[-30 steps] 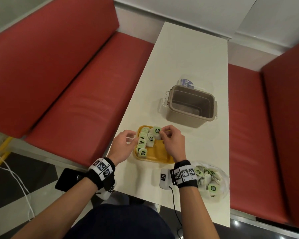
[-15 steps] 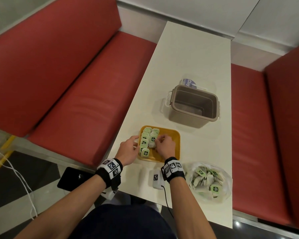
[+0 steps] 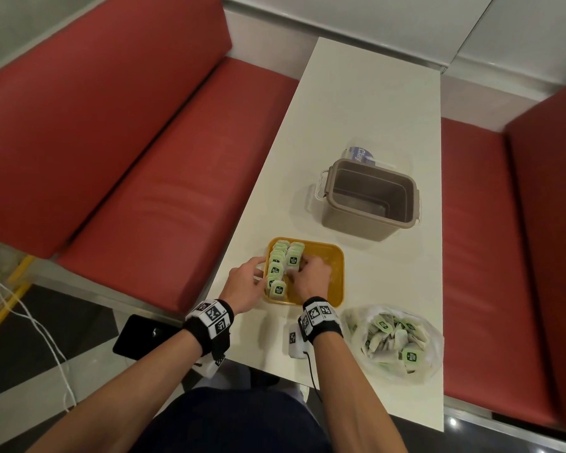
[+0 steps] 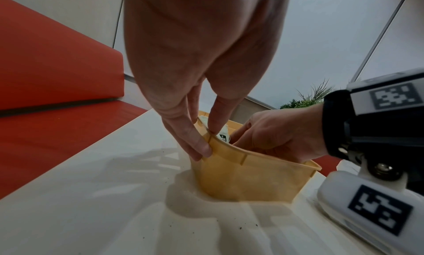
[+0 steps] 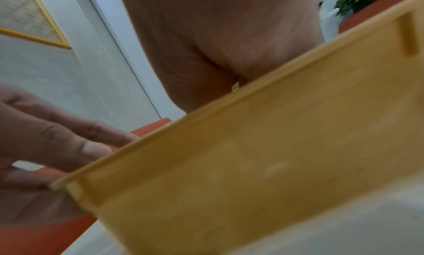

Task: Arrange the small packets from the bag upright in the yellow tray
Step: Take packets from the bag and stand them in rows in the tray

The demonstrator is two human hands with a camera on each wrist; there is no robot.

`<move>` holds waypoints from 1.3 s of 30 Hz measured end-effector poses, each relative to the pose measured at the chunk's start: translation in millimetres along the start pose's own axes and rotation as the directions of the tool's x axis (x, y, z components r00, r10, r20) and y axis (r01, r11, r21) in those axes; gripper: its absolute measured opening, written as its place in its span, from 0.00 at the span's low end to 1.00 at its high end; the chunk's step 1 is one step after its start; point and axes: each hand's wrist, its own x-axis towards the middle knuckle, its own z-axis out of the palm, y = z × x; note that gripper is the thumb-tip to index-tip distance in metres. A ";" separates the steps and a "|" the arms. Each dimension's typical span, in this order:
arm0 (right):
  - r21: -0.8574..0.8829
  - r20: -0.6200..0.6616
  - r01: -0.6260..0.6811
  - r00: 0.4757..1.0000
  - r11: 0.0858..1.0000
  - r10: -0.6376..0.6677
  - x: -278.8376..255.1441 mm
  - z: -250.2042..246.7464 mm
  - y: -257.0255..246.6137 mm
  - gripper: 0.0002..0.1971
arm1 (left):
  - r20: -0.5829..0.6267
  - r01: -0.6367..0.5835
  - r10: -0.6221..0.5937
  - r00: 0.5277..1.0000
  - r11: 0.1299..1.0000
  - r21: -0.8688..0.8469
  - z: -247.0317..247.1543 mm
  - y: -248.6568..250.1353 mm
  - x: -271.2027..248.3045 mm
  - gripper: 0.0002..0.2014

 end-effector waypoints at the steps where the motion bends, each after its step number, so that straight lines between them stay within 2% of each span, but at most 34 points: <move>1: -0.014 0.006 0.010 1.000 1.000 -0.010 -1.4 0.2 -1.8 0.14 | -0.002 0.001 -0.001 1.000 1.000 0.002 0.0 0.2 -0.4 0.25; 6: -0.038 0.053 0.025 0.998 0.999 -0.023 -6.1 -9.6 -5.6 0.17 | -0.005 0.012 -0.012 1.000 1.000 0.012 -0.4 3.2 -3.2 0.26; 8: -0.068 0.052 0.030 0.998 0.997 -0.026 -12.0 -26.3 -7.8 0.18 | -0.045 0.017 -0.017 0.999 1.000 0.006 -0.6 4.8 -7.5 0.26; 10: -0.066 -0.005 0.111 0.994 0.992 -0.111 -22.1 -52.6 -8.8 0.19 | -0.143 -0.038 0.037 0.989 0.999 -0.005 1.0 11.4 -15.2 0.24; 12: -0.024 -0.106 0.222 0.969 0.975 -0.223 -36.8 -88.0 -6.2 0.20 | -0.239 -0.142 0.128 0.963 0.989 -0.041 6.4 25.8 -28.2 0.20; 14: 0.058 -0.183 0.280 0.947 0.958 -0.265 -54.0 -128.2 4.0 0.16 | -0.273 -0.235 0.212 0.938 0.971 -0.052 16.5 46.2 -44.5 0.17; 18: 0.129 -0.215 0.286 0.943 0.949 -0.255 -85.3 -203.3 49.2 0.07 | -0.175 -0.340 0.324 0.930 0.938 -0.067 58.3 85.0 -72.1 0.13; 21: 0.064 -0.178 0.262 0.952 0.963 -0.248 -94.4 -233.2 97.8 0.05 | -0.066 -0.371 0.366 0.928 0.925 -0.078 101.9 101.7 -86.2 0.11; 24: -0.058 -0.079 0.217 0.972 0.974 -0.221 -92.6 -233.2 147.9 0.07 | 0.047 -0.363 0.364 0.930 0.931 -0.028 146.8 105.7 -97.6 0.08; 26: -0.161 0.001 0.240 0.970 0.957 -0.243 -92.2 -222.6 166.8 0.08 | 0.104 -0.328 0.322 0.941 0.943 0.056 172.9 102.8 -103.0 0.07; 29: -0.317 0.095 0.325 0.946 0.891 -0.312 -93.4 -201.5 173.2 0.13 | 0.105 -0.259 0.245 0.964 0.952 0.163 199.4 97.0 -108.4 0.13; 32: -0.433 0.168 0.398 0.917 0.809 -0.361 -92.1 -180.6 172.8 0.17 | 0.081 -0.206 0.194 0.978 0.959 0.194 211.4 95.1 -108.8 0.21; 34: -0.519 0.183 0.428 0.901 0.740 -0.393 -89.7 -171.7 175.3 0.18 | 0.077 -0.197 0.185 0.980 0.961 0.194 215.5 94.6 -109.0 0.26; 36: -0.554 0.159 0.427 0.897 0.715 -0.413 -85.9 -168.9 177.8 0.19 | 0.065 -0.208 0.198 0.978 0.957 0.202 217.7 95.1 -109.4 0.29; 39: -0.596 0.127 0.414 0.895 0.688 -0.428 -82.4 -170.1 179.0 0.13 | 0.049 -0.218 0.213 0.976 0.955 0.202 217.5 95.2 -110.8 0.30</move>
